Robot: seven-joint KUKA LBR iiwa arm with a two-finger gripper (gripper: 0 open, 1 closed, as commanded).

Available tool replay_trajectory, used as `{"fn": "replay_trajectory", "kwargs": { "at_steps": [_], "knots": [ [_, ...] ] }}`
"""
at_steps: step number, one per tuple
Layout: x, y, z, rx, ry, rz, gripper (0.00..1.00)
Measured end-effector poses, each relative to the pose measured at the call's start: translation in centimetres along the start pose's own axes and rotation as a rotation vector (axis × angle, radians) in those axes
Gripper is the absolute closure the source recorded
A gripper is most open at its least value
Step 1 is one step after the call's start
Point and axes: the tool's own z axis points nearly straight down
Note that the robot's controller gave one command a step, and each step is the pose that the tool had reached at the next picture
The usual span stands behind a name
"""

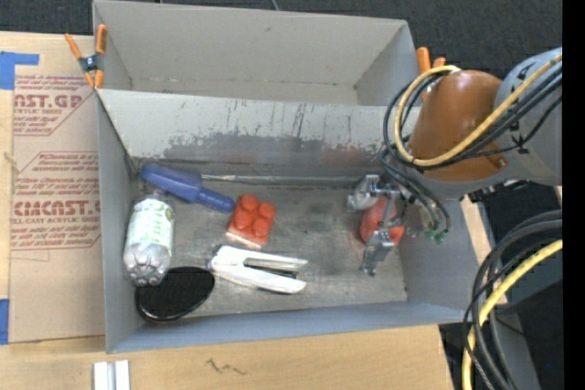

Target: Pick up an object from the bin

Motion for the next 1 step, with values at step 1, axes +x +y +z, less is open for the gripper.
{"fn": "replay_trajectory", "kwargs": {
  "at_steps": [1],
  "knots": [
    [0.00, 0.00, 0.00, 0.000, 0.000, 0.000, 0.00]
  ]
}}
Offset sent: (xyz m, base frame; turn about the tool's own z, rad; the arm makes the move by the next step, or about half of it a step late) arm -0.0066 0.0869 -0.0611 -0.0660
